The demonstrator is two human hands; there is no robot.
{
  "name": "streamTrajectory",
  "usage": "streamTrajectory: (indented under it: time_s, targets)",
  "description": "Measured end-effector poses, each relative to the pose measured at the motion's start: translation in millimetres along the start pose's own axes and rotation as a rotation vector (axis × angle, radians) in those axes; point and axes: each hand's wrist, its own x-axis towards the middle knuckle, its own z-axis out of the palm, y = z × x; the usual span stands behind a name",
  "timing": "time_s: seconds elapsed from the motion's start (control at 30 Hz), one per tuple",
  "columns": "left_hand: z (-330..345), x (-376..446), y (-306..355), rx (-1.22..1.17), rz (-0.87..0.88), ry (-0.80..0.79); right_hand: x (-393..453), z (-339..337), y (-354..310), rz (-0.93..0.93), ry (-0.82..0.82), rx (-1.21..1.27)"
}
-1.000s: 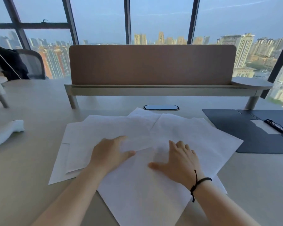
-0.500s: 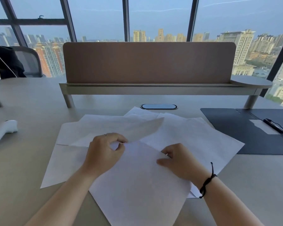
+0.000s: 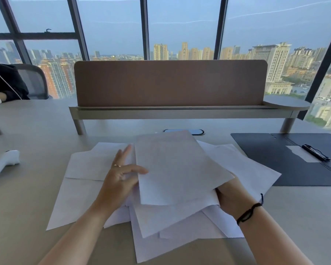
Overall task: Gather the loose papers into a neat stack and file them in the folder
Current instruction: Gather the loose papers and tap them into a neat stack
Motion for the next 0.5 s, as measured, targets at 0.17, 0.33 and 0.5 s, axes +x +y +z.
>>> streamTrajectory:
  time_s: [0.17,0.33,0.5]
  targets:
    - [-2.2,1.2,17.2,-0.658,-0.383,0.244,3.0,-1.8,3.8,-0.092,-0.048,-0.035]
    - [1.8,-0.8,16.0,-0.499,-0.574,0.083,-3.5,5.3,2.5,-0.208,-0.107,-0.312]
    - [0.1,3.3,7.5,-0.363,-0.495,0.214,12.0,-11.1,13.3,-0.359,0.291,-1.415]
